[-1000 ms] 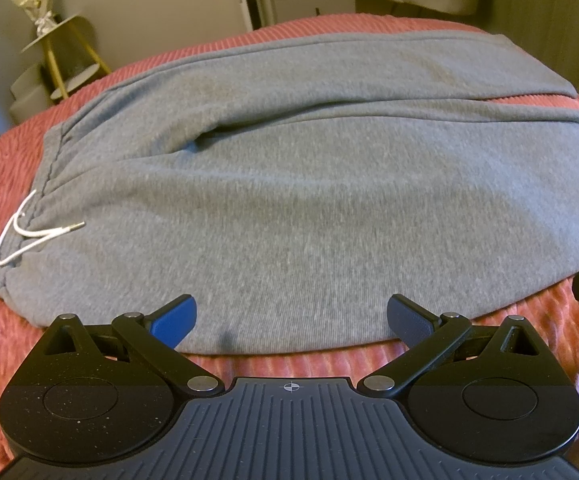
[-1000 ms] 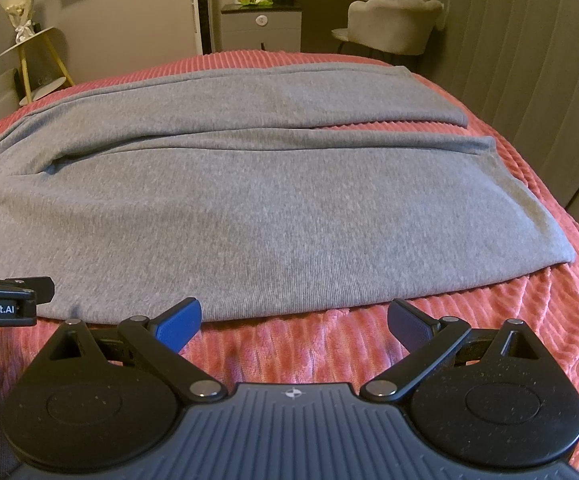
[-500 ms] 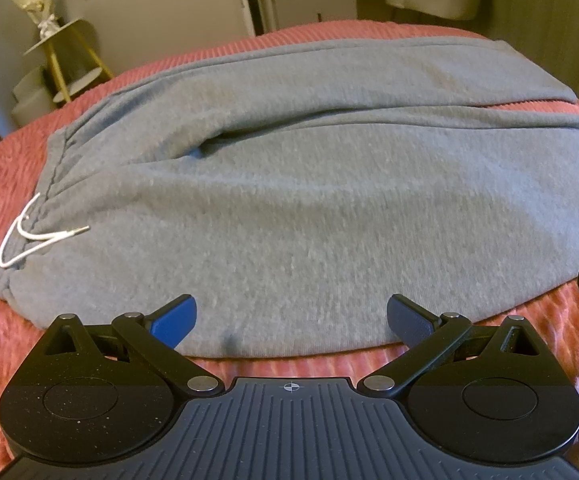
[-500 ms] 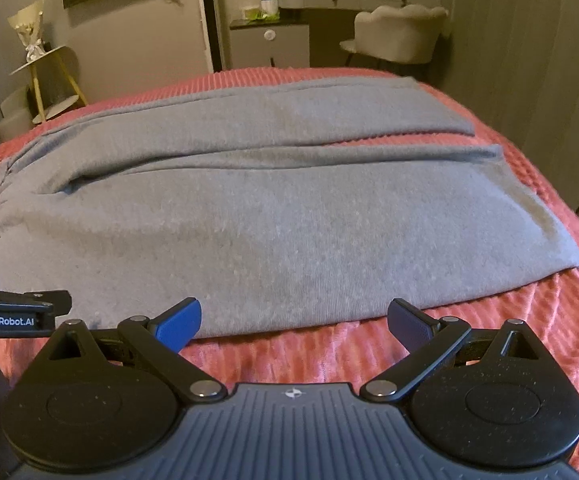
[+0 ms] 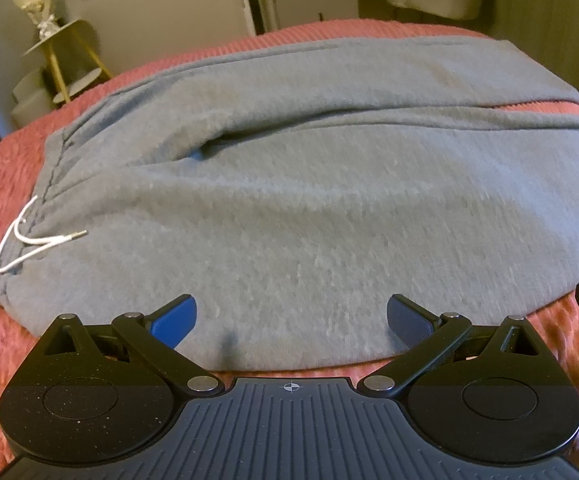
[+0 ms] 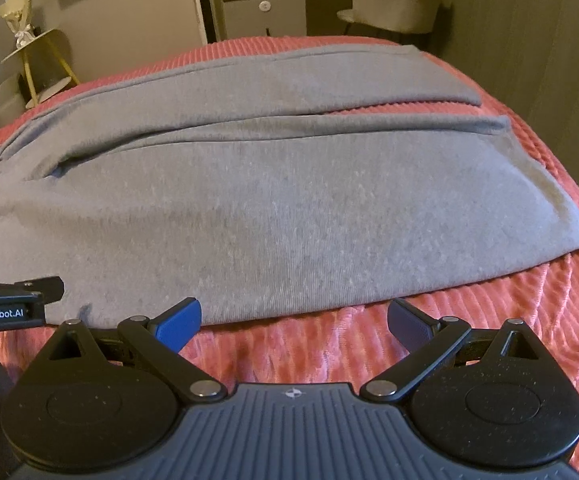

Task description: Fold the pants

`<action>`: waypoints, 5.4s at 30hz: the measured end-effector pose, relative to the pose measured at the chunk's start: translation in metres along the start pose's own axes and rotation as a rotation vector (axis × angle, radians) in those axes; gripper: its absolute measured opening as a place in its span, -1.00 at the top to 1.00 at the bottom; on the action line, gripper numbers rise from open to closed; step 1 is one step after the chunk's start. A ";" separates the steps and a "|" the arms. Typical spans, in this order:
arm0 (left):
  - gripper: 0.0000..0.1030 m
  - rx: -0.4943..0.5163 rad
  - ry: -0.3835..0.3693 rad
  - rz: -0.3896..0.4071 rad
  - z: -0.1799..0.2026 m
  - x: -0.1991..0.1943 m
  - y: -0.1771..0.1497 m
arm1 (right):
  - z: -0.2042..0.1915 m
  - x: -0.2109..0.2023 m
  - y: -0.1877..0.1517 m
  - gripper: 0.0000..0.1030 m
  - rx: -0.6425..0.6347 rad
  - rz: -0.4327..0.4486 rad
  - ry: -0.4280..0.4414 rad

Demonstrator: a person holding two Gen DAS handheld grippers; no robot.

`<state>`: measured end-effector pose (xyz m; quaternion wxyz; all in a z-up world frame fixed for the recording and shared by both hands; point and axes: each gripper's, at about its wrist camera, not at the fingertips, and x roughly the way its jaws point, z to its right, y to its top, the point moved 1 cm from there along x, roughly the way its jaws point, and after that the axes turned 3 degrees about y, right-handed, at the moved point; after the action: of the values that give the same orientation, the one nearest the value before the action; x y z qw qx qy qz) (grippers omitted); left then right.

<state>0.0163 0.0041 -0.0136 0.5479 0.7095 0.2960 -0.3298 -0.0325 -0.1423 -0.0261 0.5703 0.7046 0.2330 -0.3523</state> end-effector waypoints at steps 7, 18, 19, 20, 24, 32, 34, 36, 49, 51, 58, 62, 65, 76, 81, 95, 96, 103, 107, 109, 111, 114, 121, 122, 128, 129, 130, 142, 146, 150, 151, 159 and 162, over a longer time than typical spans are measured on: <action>-1.00 -0.111 0.052 0.038 -0.031 0.005 0.038 | 0.004 0.000 0.043 -0.93 -0.040 0.184 -0.111; -1.00 -0.492 0.258 0.084 -0.091 0.074 0.101 | 0.032 0.151 0.242 -0.93 0.181 -0.111 0.045; -1.00 -0.485 0.307 0.092 -0.094 0.081 0.095 | 0.032 0.167 0.262 -0.93 0.204 -0.119 0.051; -1.00 -0.483 0.339 0.108 -0.099 0.084 0.089 | 0.031 0.186 0.285 -0.93 0.228 -0.128 0.047; -1.00 -0.557 0.355 0.207 -0.122 0.087 0.085 | 0.026 0.259 0.357 -0.88 0.348 -0.138 -0.023; -1.00 -0.575 0.357 0.180 -0.131 0.126 0.088 | 0.027 0.355 0.414 -0.30 0.508 -0.201 -0.174; -1.00 -0.550 0.351 0.139 -0.128 0.136 0.088 | 0.038 0.364 0.418 -0.30 0.575 -0.210 -0.186; -1.00 -0.523 0.350 0.115 -0.124 0.140 0.088 | 0.044 0.373 0.422 -0.30 0.600 -0.231 -0.202; -1.00 -0.536 0.390 0.168 -0.124 0.120 0.079 | 0.066 0.263 0.355 0.91 0.465 -0.038 -0.025; -1.00 -0.573 0.401 0.198 -0.130 0.110 0.078 | 0.071 0.203 0.309 0.91 0.432 0.039 0.052; -1.00 -0.684 0.353 0.334 -0.158 0.068 0.077 | 0.077 0.096 0.096 1.00 0.266 -0.094 -0.015; -1.00 -0.668 0.274 0.305 -0.175 0.064 0.088 | 0.108 0.091 0.066 0.90 0.379 -0.058 -0.005; -1.00 -0.702 0.125 0.233 -0.196 0.079 0.103 | 0.098 0.088 0.099 0.51 0.354 0.154 -0.028; -1.00 -0.721 -0.053 -0.003 -0.251 0.187 0.211 | 0.071 0.186 0.145 -0.77 0.228 0.322 -0.130; -1.00 -0.739 0.058 -0.124 -0.267 0.236 0.227 | 0.091 0.192 0.140 -0.77 0.251 0.317 -0.129; -0.36 -0.694 0.045 -0.189 -0.262 0.267 0.228 | 0.082 0.222 0.186 -0.62 0.060 0.199 -0.297; -0.24 -0.703 0.026 -0.185 -0.266 0.264 0.225 | 0.086 0.229 0.185 -0.60 0.070 0.173 -0.290; 0.72 -0.785 -0.131 -0.163 -0.292 0.235 0.206 | 0.138 0.213 0.186 0.82 0.339 0.177 -0.112; 0.74 -0.755 -0.186 -0.064 -0.291 0.176 0.189 | 0.147 0.162 0.189 0.85 0.296 0.276 -0.154; 0.74 -0.754 -0.233 -0.014 -0.294 0.139 0.171 | 0.160 0.120 0.183 0.85 0.361 0.358 -0.117; 0.74 -0.755 -0.262 0.036 -0.296 0.099 0.145 | 0.176 0.078 0.168 0.85 0.436 0.412 -0.070; 0.72 -0.742 -0.282 0.082 -0.293 0.050 0.091 | 0.201 0.029 0.132 0.85 0.502 0.459 -0.048; 0.55 -0.864 -0.257 -0.137 -0.286 0.095 -0.051 | 0.261 0.063 0.033 0.73 0.713 0.208 -0.111; 0.55 -0.903 -0.281 -0.108 -0.288 0.099 -0.059 | 0.267 0.074 0.024 0.72 0.763 0.166 -0.097; -0.12 -0.886 -0.222 -0.002 -0.294 0.087 -0.043 | 0.270 0.079 0.013 0.31 0.849 0.212 -0.029; -0.12 -0.884 -0.214 -0.020 -0.293 0.088 -0.039 | 0.271 0.081 0.014 0.21 0.853 0.212 -0.020; -0.12 -0.888 -0.206 -0.031 -0.291 0.086 -0.037 | 0.272 0.082 0.015 0.21 0.860 0.206 -0.015; -0.37 -0.855 -0.066 0.126 -0.291 0.009 -0.065 | 0.255 0.024 0.032 0.92 0.612 0.407 -0.048; -0.48 -0.772 -0.008 0.184 -0.271 -0.005 -0.057 | 0.287 0.056 0.016 0.88 0.688 0.245 -0.148; -0.54 -0.695 -0.007 0.189 -0.250 -0.007 -0.044 | 0.308 0.045 -0.006 0.42 0.802 0.249 -0.218; -0.64 -0.679 -0.014 0.197 -0.242 -0.008 -0.040 | 0.308 0.037 -0.008 0.41 0.798 0.268 -0.262; -0.75 -0.523 -0.223 0.120 -0.152 0.017 -0.004 | 0.269 0.036 0.017 0.38 0.670 0.291 -0.014; -0.75 -0.452 -0.262 0.069 -0.126 0.028 0.000 | 0.254 0.064 0.022 -0.09 0.622 0.206 0.053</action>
<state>0.0516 0.1289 -0.0133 0.7370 0.5302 0.2642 -0.3254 -0.0337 -0.3980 -0.0867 0.3542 0.8737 0.0565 -0.3285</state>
